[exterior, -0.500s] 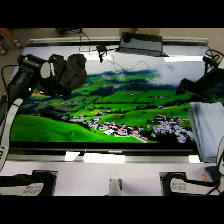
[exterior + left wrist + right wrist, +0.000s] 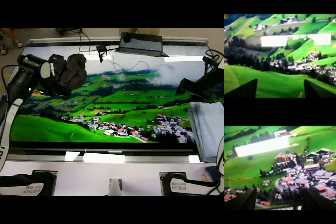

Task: Fold the shirts.

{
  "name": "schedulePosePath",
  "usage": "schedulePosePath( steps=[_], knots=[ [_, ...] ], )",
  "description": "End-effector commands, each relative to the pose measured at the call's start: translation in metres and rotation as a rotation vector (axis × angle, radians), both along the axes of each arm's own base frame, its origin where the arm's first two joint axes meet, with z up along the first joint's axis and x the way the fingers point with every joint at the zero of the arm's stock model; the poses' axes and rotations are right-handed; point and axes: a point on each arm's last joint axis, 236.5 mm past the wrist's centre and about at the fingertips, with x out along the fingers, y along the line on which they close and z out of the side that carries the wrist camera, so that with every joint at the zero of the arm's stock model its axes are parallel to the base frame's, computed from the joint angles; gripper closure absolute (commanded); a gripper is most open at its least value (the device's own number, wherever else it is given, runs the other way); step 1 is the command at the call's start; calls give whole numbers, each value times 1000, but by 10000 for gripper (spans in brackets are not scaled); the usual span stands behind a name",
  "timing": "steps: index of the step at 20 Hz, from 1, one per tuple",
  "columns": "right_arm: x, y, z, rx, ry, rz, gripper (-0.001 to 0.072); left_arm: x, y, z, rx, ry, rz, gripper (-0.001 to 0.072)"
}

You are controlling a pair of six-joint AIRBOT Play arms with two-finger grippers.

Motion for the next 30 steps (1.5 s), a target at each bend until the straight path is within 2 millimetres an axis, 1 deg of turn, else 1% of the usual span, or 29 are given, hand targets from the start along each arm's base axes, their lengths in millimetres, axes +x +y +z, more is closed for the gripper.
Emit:
schedulePosePath(
  steps=[1, 7, 10, 13, 15, 17, 18, 19, 21, 23, 25, 26, 27, 30],
  knots=[
    [0, 0, 1, 0, -1, 1, 80, 0, 0, 0, 1, 1, 0, -13],
    [0, 0, 1, 0, -1, 1, 80, 1, -1, -1, -4, -4, 4, -13],
    [0, 0, 1, 0, -2, 1, 80, 13, -7, 2, -27, -55, -10, -13],
    [0, 1, 1, 2, -2, 0, 80, 20, -9, 4, -36, -84, -16, -13],
    [0, 1, 1, 2, -2, 0, 80, 31, -14, 3, -52, -124, -17, -13],
    [7, 0, 2, 1, -30, -12, 81, 35, -24, -8, -130, -128, 130, -13],
    [14, 1, 4, 7, -60, -15, 81, 39, -28, -17, -135, -124, 144, -13],
    [18, 3, 5, 17, -78, -21, 80, 48, -32, -25, -136, -136, 126, -13],
    [25, 5, 8, 27, -108, -24, 81, 75, -34, -42, -138, -178, 66, -13],
    [26, 6, 8, 30, -109, -29, 82, 98, -14, -62, -107, -151, 68, -13],
    [26, 5, 8, 33, -108, -46, 81, 121, 11, -81, -88, -118, 124, -13],
    [27, 5, 8, 32, -115, -47, 81, 134, 19, -88, -92, -121, 145, -13],
    [30, 4, 9, 31, -125, -49, 81, 144, 20, -93, -108, -129, 157, -13],
    [30, 4, 9, 31, -127, -49, 80, 167, 11, -113, -178, -157, 168, -13]
  ],
)
